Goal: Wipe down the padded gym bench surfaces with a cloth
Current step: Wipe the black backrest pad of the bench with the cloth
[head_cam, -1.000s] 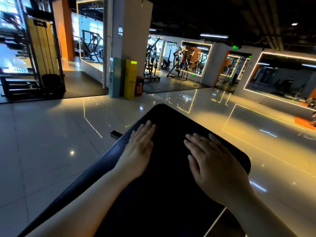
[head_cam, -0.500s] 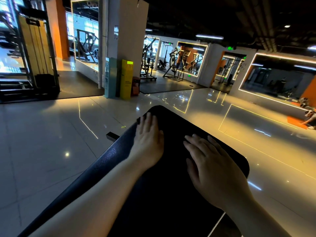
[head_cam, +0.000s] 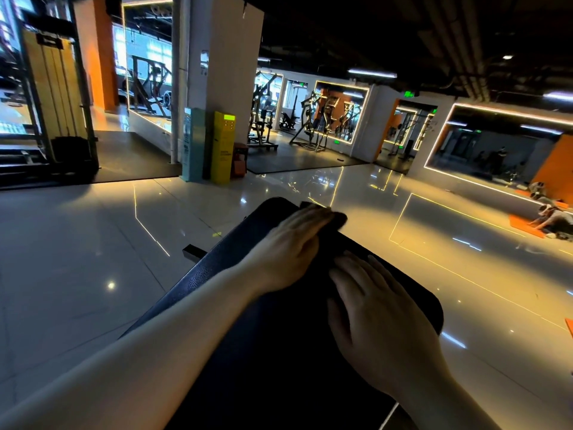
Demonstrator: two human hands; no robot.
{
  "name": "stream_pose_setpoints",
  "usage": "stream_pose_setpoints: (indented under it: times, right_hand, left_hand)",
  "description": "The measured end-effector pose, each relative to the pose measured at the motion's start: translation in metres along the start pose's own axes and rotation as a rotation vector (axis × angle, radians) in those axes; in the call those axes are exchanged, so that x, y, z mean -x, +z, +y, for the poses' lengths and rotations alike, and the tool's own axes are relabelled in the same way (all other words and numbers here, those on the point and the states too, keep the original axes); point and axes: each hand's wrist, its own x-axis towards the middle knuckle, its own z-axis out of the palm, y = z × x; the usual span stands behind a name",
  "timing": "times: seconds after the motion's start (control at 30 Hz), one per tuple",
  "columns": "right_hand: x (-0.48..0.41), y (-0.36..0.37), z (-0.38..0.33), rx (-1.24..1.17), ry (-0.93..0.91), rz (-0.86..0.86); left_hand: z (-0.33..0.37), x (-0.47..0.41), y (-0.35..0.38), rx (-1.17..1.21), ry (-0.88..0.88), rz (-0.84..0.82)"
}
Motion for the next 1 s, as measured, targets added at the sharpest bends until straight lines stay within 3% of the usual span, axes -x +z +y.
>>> stream_pose_setpoints:
  times: [0.1,0.17,0.33,0.5,0.57,0.73,0.8,0.9,0.93,1.0]
  right_hand:
    - [-0.001,0.000,0.000,-0.020,-0.006,-0.016]
    - [0.000,0.001,0.000,-0.012,-0.007,-0.024]
    - [0.000,0.001,0.001,0.007,0.007,-0.028]
    - [0.001,0.002,0.001,-0.026,0.025,0.020]
    - [0.002,0.003,0.003,-0.024,0.084,0.045]
    - [0.007,0.004,0.001,0.029,0.262,0.122]
    - [0.009,0.004,0.001,0.000,0.318,0.144]
    - [0.010,0.005,0.001,-0.022,0.283,0.141]
    - [0.010,0.005,0.001,-0.020,0.268,0.143]
    - [0.011,0.005,0.001,-0.036,0.264,0.179]
  left_hand:
    - [-0.039,-0.023,-0.013,-0.007,-0.292,0.123]
    - [-0.036,-0.031,-0.010,-0.071,-0.399,0.108]
    - [0.015,-0.007,0.003,-0.042,0.008,0.007]
    - [-0.001,-0.015,-0.003,-0.049,-0.319,0.135]
    - [0.022,-0.008,0.009,-0.102,-0.270,0.105]
    - [0.056,0.034,0.023,-0.086,0.072,0.014]
    - [0.041,0.032,0.017,-0.081,0.007,0.023]
    - [0.031,0.025,0.012,-0.034,-0.271,0.116]
    - [0.040,0.027,0.015,-0.053,-0.302,0.097]
    - [0.070,0.041,0.027,-0.101,-0.203,0.031]
